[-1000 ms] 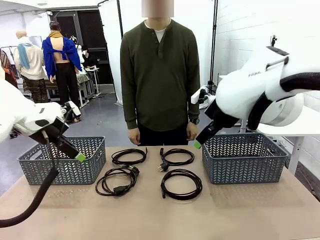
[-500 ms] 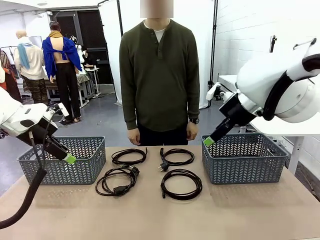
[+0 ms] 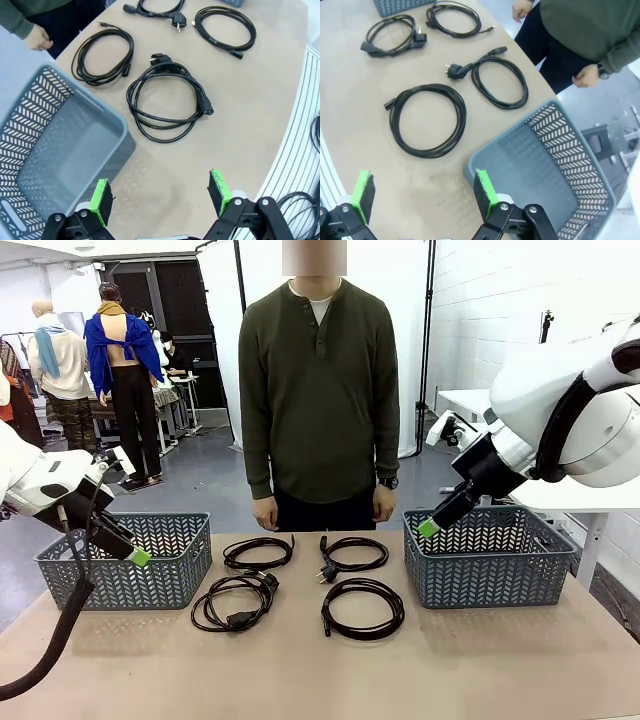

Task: Organize the cables according to human instructions.
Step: Pick up a bundle of cables and place it in the basket indicated by the human.

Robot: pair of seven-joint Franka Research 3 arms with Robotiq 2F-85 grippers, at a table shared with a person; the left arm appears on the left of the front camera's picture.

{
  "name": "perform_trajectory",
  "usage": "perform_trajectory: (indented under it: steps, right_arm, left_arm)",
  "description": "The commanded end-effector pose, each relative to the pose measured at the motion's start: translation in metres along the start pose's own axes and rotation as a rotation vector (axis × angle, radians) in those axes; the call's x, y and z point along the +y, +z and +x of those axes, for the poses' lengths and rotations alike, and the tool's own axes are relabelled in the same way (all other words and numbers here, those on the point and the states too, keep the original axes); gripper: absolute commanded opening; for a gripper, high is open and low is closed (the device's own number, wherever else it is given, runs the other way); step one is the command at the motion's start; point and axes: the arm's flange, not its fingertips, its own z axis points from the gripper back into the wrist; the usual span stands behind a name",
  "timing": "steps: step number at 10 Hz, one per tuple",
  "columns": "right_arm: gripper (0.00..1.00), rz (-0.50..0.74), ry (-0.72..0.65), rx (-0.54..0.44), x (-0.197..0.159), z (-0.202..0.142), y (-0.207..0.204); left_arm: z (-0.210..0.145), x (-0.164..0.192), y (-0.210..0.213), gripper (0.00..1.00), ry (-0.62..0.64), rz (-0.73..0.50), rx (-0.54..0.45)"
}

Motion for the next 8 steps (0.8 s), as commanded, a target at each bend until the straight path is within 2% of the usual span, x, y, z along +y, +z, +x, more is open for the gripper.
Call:
perform_trajectory:
  steps: [1, 8]
  right_arm:
    - [1.00, 0.002, -0.001, -0.006, 0.0001, 0.0009, 0.0014]
    - [1.00, 0.002, -0.001, -0.006, 0.0001, 0.0009, 0.0014]
  left_arm:
    - [-0.0001, -0.0007, 0.0021, 1.00, 0.005, -0.011, -0.003]
    - [-0.0001, -0.0007, 0.0021, 1.00, 0.005, -0.011, -0.003]
